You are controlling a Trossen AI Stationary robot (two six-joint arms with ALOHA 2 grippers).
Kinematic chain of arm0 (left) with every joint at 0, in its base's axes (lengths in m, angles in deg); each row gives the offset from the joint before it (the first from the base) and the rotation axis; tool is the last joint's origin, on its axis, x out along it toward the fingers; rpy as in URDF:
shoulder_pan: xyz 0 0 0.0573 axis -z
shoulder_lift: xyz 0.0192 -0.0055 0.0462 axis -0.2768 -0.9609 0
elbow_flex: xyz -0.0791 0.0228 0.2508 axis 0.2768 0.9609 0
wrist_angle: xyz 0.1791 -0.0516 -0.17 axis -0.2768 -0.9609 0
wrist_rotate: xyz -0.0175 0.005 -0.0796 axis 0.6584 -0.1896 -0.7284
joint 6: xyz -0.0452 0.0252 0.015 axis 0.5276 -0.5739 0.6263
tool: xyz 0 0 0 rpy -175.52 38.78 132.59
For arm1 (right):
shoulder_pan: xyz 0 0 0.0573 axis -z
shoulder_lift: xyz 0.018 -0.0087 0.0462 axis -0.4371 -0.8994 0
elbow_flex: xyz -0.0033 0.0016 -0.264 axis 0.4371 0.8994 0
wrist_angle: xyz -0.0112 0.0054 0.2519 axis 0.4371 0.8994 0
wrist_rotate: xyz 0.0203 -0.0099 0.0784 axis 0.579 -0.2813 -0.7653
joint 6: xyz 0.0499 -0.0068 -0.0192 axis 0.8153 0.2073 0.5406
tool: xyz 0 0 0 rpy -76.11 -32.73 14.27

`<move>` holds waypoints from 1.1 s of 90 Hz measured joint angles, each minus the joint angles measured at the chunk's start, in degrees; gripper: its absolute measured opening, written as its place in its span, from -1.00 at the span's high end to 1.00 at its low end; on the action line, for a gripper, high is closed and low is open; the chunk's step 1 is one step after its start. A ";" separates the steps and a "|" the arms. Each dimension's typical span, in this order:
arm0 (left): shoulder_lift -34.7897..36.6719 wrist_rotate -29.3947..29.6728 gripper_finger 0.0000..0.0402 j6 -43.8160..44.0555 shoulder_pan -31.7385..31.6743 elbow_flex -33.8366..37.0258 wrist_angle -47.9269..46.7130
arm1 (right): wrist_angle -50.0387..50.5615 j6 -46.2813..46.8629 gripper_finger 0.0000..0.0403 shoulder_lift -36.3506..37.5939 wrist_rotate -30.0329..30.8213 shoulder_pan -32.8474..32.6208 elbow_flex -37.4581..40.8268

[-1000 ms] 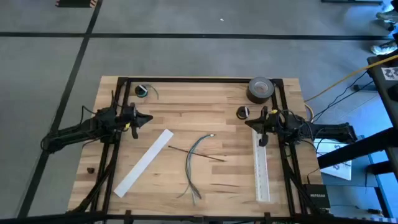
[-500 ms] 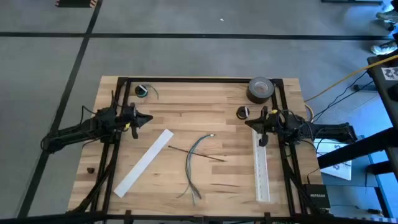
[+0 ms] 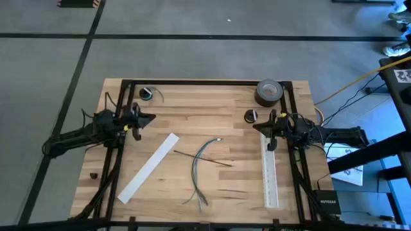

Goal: Ziptie cables
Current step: Wrap the cable wires using the black zip tie

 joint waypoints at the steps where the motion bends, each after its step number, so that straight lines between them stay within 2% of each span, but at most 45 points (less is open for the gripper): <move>1: 0.00 0.09 1.00 0.00 0.00 -0.15 -0.01 | 0.00 0.00 1.00 0.00 0.00 0.01 0.01; 23: -3.33 1.86 1.00 -2.62 0.03 -4.63 -1.12 | 0.00 0.00 1.00 0.00 0.00 0.00 0.02; 35: -9.86 3.15 1.00 -4.46 0.02 -8.40 -4.11 | 0.00 -0.02 1.00 0.00 0.02 0.01 0.01; 59: -23.44 3.10 1.00 -3.90 1.37 -16.20 -3.21 | 0.00 -0.01 1.00 0.00 0.00 0.01 0.01; 73: -25.21 3.08 1.00 -3.63 1.57 -16.62 -2.84 | 0.00 -0.01 1.00 0.00 0.00 0.00 0.02; 90: -25.94 2.65 1.00 3.24 2.02 -16.54 -2.72 | 0.00 -0.02 1.00 0.00 0.00 0.01 0.02; 99: -25.94 2.42 1.00 3.27 3.06 -16.54 -2.50 | 0.00 -0.01 1.00 0.00 0.00 0.00 0.02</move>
